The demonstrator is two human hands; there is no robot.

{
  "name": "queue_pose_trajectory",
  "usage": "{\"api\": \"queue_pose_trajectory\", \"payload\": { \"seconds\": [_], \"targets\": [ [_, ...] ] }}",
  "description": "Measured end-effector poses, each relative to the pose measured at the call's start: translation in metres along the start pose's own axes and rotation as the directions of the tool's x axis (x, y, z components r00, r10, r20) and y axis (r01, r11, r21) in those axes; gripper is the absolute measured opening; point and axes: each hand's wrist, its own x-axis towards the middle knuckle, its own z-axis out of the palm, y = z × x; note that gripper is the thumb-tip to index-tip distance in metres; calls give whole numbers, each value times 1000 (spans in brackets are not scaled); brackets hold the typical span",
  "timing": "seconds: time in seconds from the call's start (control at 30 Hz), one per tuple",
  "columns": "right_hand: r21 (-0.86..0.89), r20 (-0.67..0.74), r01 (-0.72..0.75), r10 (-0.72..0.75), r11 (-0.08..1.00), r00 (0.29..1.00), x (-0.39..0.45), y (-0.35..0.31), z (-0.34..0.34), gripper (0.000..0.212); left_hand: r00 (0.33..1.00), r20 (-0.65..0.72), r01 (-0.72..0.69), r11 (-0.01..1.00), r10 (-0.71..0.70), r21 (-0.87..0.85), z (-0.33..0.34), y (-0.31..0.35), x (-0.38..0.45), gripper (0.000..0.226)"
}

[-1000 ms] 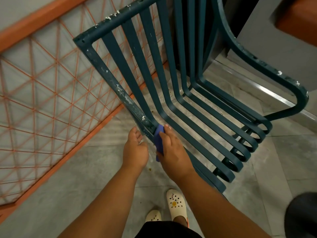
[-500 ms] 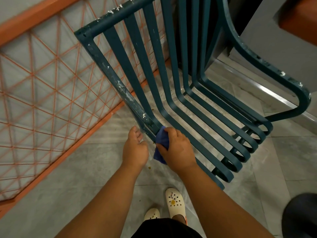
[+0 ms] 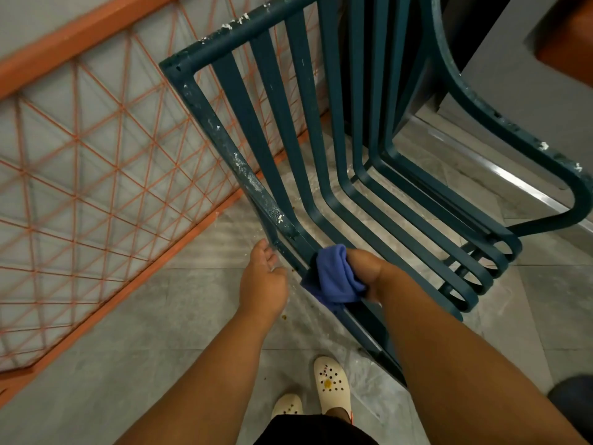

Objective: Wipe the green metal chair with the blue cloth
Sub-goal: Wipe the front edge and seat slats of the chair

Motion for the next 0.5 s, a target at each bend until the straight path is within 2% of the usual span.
{"api": "queue_pose_trajectory", "payload": {
  "seconds": [0.07,0.13,0.17,0.23,0.3,0.37,0.43,0.5],
  "targets": [
    [40,41,-3,1,999,999,5,-14,10,33,1000,-3,0,1000,0,-13,-1,-1,0,64],
    [29,64,65,-67,997,996,6,-16,18,44,1000,-5,3,1000,-3,-18,-2,-1,1,64],
    [-32,79,125,-122,992,989,4,-15,19,44,1000,-5,2,1000,-2,-15,-2,-1,1,64],
    [-244,96,248,-231,938,968,-1,-4,19,30,1000,-2,9,1000,-9,-8,-2,-2,1,64],
    [-477,66,339,-352,811,934,-6,14,13,48,1000,2,20,1000,-20,-1,-3,-1,2,65],
    [-685,26,382,-504,620,863,-9,26,16,66,1000,10,27,1000,-27,-4,-5,0,3,66],
    [-805,-7,367,-626,465,779,-12,30,26,65,999,9,31,999,-31,-15,-6,2,4,67],
    [-835,-48,349,-689,425,723,-12,29,37,56,1000,-2,29,999,-29,-19,-8,4,6,67]
  ]
}}
